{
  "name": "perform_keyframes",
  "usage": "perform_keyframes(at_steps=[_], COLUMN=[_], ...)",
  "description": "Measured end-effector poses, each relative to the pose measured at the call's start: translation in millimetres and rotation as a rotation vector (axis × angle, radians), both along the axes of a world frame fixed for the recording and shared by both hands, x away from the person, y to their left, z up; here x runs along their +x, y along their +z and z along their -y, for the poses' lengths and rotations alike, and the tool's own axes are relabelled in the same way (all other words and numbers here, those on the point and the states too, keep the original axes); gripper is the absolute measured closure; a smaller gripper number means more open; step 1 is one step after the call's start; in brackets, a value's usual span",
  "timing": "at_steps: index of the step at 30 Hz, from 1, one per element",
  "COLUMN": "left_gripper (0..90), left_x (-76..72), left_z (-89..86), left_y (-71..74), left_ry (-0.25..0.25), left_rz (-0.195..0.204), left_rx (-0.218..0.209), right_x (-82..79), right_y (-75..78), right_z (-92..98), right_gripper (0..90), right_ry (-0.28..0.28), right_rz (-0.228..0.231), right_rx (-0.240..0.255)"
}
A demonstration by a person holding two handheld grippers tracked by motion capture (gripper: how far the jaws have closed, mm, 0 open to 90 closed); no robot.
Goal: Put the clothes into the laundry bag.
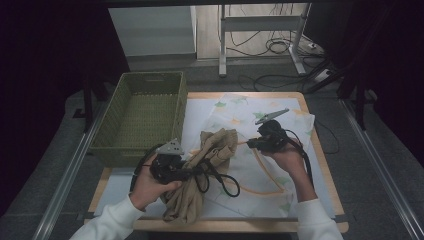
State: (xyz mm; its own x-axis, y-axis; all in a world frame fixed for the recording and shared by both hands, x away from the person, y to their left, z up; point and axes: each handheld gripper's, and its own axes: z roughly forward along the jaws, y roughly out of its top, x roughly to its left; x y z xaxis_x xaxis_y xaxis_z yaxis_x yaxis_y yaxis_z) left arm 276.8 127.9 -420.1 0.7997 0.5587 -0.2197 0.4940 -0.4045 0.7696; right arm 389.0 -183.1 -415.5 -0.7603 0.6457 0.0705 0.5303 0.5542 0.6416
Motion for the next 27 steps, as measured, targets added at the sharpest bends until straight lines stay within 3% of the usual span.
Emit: perform_keyframes(at_steps=[15, 27], left_gripper=[76.3, 76.3], left_x=[-5.2, -2.7], left_z=[8.2, 25.5], left_y=[2.4, -12.2], left_ry=[-0.044, -0.075], left_rz=[-0.014, -0.055], left_rx=[0.05, 0.077], right_x=[-0.9, -1.4], right_y=[2.5, 3.4], right_z=[3.6, 4.0], right_gripper=[86.7, 86.7], right_ry=[-0.005, -0.006], right_rz=[0.003, 0.003], right_rx=[0.013, 0.029])
